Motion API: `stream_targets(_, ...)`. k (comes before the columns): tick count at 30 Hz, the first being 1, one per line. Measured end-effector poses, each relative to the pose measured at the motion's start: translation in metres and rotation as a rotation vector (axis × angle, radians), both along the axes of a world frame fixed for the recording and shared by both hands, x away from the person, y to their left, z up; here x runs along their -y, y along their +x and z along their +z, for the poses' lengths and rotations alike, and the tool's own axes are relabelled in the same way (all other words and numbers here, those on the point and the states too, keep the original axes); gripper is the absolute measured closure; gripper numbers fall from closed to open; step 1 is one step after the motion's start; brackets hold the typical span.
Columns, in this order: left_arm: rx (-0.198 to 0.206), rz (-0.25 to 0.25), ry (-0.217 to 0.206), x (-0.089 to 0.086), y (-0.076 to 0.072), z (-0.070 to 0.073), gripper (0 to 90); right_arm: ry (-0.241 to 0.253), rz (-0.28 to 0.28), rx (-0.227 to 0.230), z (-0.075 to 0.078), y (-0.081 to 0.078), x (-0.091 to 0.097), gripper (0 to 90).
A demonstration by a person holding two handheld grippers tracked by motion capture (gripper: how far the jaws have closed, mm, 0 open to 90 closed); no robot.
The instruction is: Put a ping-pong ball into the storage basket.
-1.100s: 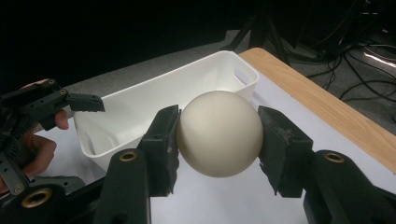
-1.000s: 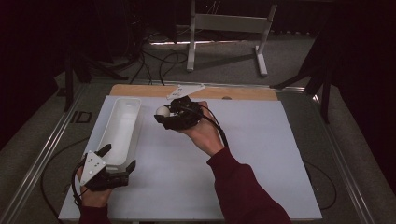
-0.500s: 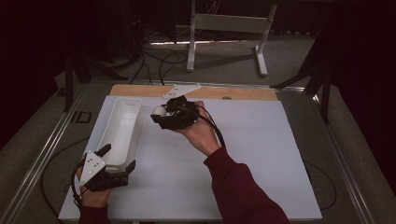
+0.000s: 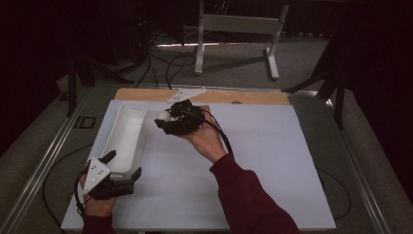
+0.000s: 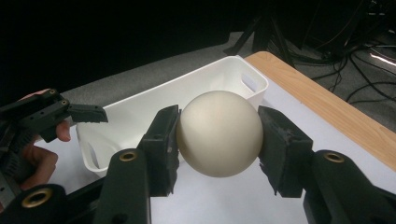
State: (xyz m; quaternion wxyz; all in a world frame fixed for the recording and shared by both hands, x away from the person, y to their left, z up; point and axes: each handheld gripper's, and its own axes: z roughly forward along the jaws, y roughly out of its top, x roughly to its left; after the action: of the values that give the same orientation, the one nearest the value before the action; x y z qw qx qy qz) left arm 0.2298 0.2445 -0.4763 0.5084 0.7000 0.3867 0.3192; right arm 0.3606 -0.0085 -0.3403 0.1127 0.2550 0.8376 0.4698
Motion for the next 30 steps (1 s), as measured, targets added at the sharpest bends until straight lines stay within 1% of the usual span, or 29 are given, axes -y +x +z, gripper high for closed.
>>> stream_targets(6, -0.001, 0.000, 0.000, 0.000, 0.000, 0.000, 0.8, -0.004, 0.000, -0.002, -0.001, 0.001, -0.003, 50.7)
stream_targets(15, 0.000, 0.002, -0.001, 0.000, 0.000, 0.000, 0.8, -0.014, 0.015, 0.003, -0.003, 0.002, -0.012, 50.7)
stream_targets(30, 0.002, 0.002, 0.001, -0.001, 0.000, 0.000, 0.8, -0.031, 0.022, 0.001, -0.005, 0.004, -0.027, 50.8)
